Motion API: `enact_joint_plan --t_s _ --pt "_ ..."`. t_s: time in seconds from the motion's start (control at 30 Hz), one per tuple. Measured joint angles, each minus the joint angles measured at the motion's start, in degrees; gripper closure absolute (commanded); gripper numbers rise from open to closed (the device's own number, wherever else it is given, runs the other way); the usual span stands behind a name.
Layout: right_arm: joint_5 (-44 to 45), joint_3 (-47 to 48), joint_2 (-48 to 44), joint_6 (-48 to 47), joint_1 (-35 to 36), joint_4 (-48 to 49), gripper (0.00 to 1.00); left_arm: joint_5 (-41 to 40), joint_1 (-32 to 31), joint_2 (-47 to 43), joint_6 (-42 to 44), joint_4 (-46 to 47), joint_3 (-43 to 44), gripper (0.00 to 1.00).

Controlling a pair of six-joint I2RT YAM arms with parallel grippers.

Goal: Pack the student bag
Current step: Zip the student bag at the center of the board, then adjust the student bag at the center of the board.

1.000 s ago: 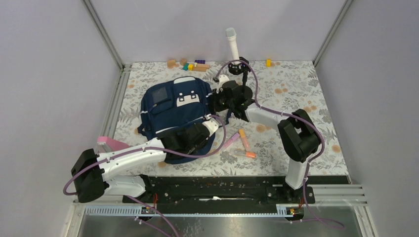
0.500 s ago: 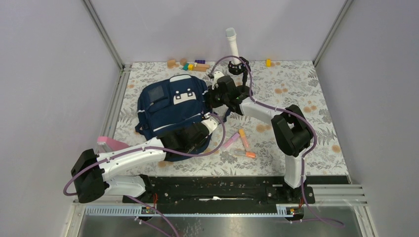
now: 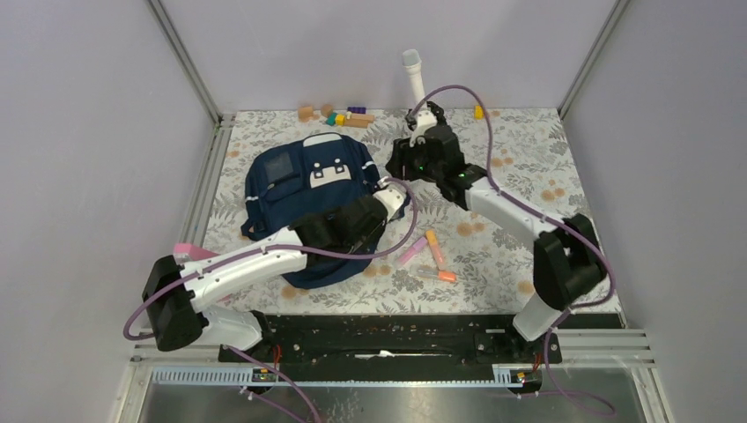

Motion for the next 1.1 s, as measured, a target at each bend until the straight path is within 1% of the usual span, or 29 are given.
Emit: enact_joint_plan --t_s 0.07,0.13,0.17,0.2,0.23,0.3,0.37,0.5,0.6,0.73,0.83,0.9,0.97,1.1 --pt "1.01 -1.44 -3.85 0.17 -0.98 0.02 0.40 0.48 0.02 1.73 -0.50 1.07 2.67 0.88" --pt "1.66 -3.48 -7.43 0.37 -1.55 0.22 0.40 1.07 0.02 3.58 -1.18 1.84 4.94 0.54" --pt "1.73 -4.94 -9.31 0.44 -1.60 0.50 0.39 1.31 0.02 4.31 -1.27 2.16 5.64 0.39" --pt "1.66 -6.14 -10.71 0.46 -1.57 0.66 0.39 1.60 0.02 4.87 -1.31 2.36 6.08 0.28" --pt "1.49 -7.72 -12.31 0.57 -1.55 0.96 0.39 1.84 0.02 5.16 -1.31 2.47 6.34 0.20" --pt "1.03 -10.40 -14.53 0.61 -1.51 1.40 0.39 2.45 0.04 5.05 -1.49 2.29 6.34 0.12" --pt "0.33 -12.15 -15.54 0.37 -1.53 1.81 0.39 2.78 0.35 4.17 -1.14 2.29 6.23 0.08" --pt "-2.56 -14.34 -15.72 -1.18 -1.53 3.78 0.39 3.72 3.30 -0.90 -0.57 1.95 4.15 0.05" --pt "-8.61 -15.47 -15.15 -4.17 -1.53 6.23 0.40 5.22 8.81 -6.23 -0.59 1.14 1.70 0.04" --pt "-19.39 -14.03 -10.60 -5.53 -1.46 9.73 0.39 10.10 20.37 -11.10 -1.68 0.52 -0.59 0.04" --pt "-25.09 -13.42 -6.03 -3.06 -1.42 14.36 0.36 12.76 27.65 -12.48 -2.95 0.81 -2.08 0.03" --pt "-27.89 -13.22 -3.28 -0.83 -1.29 17.31 0.32 14.47 31.28 -13.25 -3.85 1.22 -3.41 0.03" --pt "-30.03 -12.48 -0.63 1.36 -1.18 19.61 0.31 16.55 34.93 -14.08 -4.81 1.75 -5.31 0.03" --pt "-32.22 -9.40 4.28 5.11 -0.59 22.56 0.31 18.67 38.95 -14.19 -5.53 1.77 -6.95 0.03"
